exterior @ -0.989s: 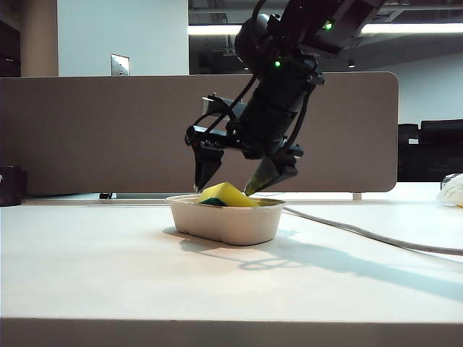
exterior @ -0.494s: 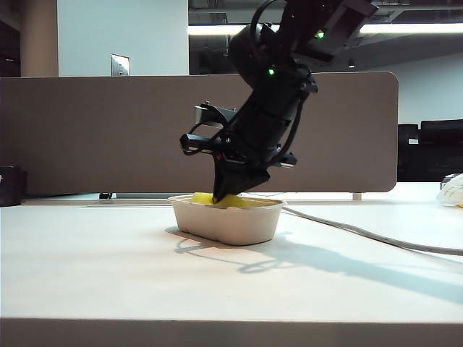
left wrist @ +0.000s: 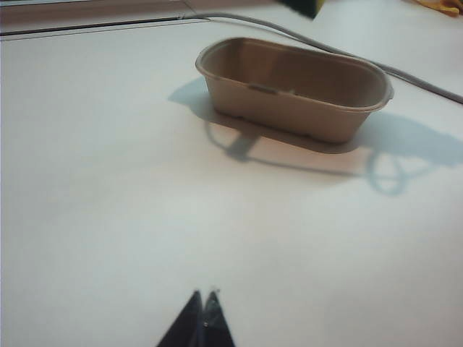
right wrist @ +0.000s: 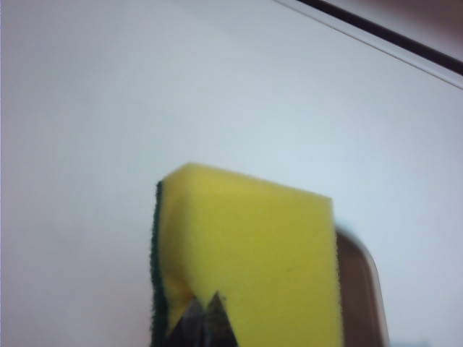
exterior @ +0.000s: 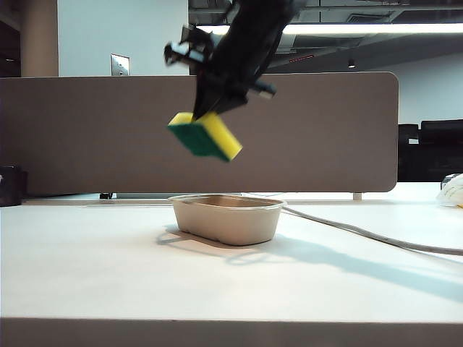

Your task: Take out the cleaning sponge from the paper lunch box and place it on the table.

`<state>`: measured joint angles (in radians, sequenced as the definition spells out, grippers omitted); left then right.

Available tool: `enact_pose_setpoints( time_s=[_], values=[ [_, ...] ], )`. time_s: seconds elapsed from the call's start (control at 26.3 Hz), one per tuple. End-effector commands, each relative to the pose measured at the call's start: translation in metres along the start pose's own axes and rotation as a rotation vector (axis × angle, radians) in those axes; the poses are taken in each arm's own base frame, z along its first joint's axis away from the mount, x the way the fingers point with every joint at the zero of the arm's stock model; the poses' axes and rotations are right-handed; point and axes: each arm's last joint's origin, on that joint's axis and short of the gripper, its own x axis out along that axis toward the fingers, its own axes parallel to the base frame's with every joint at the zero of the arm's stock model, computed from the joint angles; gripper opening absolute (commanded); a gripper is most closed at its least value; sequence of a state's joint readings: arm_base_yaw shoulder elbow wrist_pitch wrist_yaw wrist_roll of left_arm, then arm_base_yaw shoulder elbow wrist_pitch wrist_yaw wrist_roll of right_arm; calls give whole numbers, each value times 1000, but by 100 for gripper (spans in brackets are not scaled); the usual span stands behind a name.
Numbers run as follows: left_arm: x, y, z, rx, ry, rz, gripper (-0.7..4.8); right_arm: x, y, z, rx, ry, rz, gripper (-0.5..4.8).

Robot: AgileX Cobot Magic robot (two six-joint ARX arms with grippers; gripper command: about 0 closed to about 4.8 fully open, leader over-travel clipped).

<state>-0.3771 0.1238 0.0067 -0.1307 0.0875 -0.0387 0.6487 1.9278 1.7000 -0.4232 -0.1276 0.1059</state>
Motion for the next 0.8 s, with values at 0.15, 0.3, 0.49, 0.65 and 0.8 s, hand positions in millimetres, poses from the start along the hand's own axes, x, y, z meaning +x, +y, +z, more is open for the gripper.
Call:
enact_pose_setpoints(
  time_s=[0.15,0.3,0.49,0.65,0.8],
  values=[
    [0,0,1,3,-11,-3,-5,-53,12,-9,-78,180,-104,-7],
    [0,0,1,2,-12,-4,-5,-81,23,-30,-153,273,-177,-6],
    [0,0,1,2,-12,-3,-5,-94,20,-69,-110,284,-181,-7],
    [0,0,1,2,-12,-4,-5,-91,10,-102,-51,350,-205,-7],
    [0,0,1,2,-12,-4,-5,-83,8,-119,-46,367,-182,-5]
  ],
)
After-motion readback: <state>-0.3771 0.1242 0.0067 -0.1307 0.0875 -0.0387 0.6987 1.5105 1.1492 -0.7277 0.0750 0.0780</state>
